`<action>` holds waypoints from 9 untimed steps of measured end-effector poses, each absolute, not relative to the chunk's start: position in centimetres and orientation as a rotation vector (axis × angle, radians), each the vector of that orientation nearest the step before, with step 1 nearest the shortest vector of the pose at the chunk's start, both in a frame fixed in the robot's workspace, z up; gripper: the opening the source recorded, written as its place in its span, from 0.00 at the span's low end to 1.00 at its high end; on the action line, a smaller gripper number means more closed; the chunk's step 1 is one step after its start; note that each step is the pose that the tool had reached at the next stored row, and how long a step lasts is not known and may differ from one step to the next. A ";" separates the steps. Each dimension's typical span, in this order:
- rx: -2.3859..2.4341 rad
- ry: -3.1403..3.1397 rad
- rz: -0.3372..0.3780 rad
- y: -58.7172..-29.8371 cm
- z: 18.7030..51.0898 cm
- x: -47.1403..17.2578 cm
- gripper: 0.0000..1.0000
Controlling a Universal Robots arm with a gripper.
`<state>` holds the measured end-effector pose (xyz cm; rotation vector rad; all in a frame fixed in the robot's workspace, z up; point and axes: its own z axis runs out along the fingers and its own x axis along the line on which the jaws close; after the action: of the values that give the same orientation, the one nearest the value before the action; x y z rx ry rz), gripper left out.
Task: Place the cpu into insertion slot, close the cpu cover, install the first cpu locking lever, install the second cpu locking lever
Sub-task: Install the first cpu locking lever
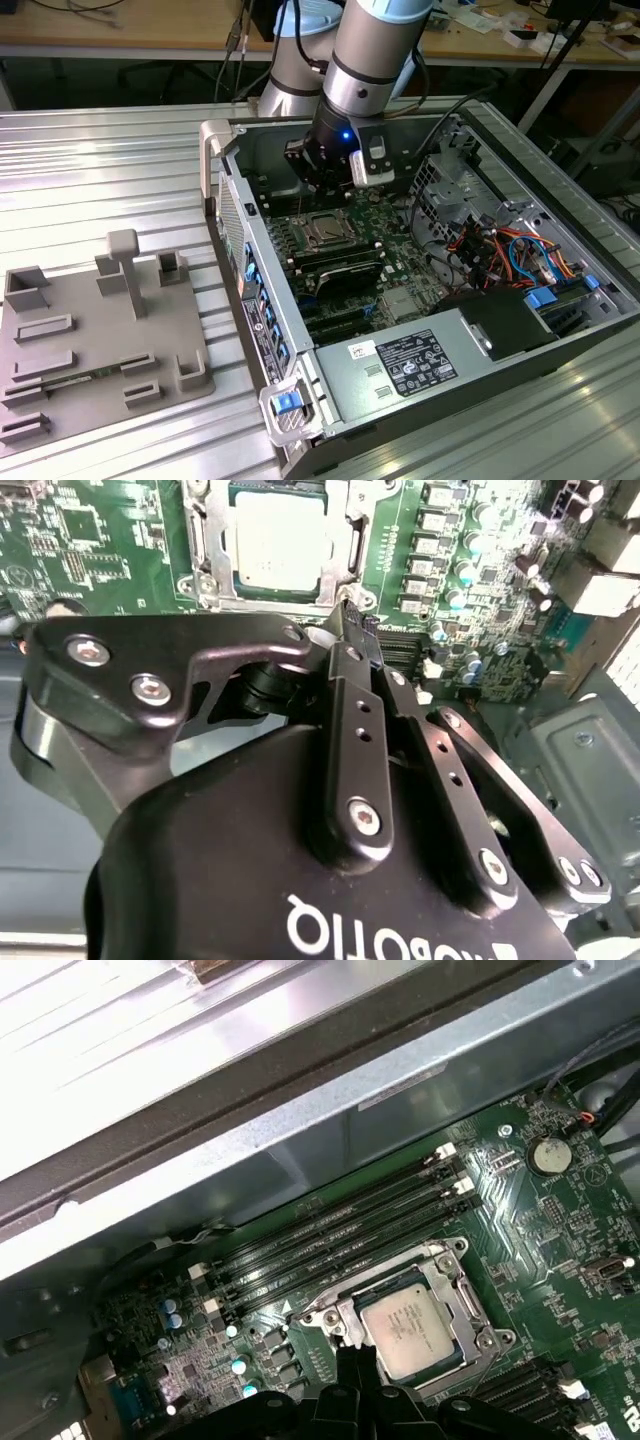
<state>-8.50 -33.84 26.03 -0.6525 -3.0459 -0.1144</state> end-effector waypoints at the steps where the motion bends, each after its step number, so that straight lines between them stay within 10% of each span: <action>1: -0.620 -3.052 -0.114 -33.8 26.0 -8.5 0.11; 9: -0.464 -3.076 -0.108 -33.8 25.9 -8.8 0.11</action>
<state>-8.82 -33.83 25.90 -0.4642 -3.0762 -0.1081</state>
